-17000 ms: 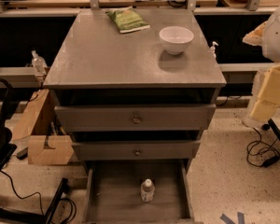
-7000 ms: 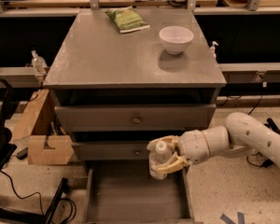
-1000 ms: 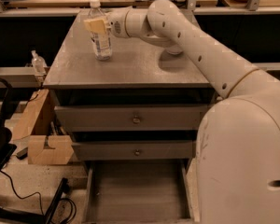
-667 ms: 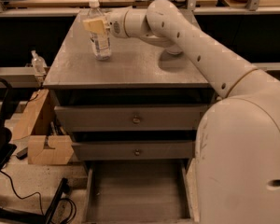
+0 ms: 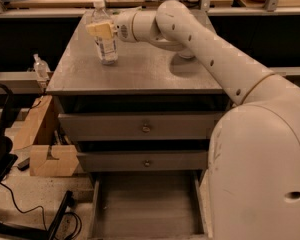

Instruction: Pick blue plastic bottle from bottom drawer and place on counter

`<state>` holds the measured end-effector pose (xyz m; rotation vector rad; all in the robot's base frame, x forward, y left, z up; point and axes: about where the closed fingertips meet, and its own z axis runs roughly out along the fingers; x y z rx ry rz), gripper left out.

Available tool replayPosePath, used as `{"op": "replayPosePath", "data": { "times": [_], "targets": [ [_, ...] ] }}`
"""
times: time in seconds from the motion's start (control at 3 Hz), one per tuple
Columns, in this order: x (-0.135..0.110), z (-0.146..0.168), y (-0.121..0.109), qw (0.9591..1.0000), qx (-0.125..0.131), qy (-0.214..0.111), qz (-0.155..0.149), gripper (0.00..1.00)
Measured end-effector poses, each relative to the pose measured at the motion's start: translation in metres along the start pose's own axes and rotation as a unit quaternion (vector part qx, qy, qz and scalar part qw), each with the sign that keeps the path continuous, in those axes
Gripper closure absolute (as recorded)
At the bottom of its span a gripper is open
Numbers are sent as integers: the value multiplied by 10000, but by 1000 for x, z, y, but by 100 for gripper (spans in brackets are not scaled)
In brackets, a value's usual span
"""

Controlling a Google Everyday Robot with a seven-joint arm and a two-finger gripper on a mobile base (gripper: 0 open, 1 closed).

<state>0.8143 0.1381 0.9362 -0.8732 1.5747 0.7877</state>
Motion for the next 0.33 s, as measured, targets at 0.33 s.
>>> {"op": "replayPosePath", "data": {
  "times": [0.33],
  "targets": [
    [1,2,2,10000,-20,3,3,0]
  ]
}}
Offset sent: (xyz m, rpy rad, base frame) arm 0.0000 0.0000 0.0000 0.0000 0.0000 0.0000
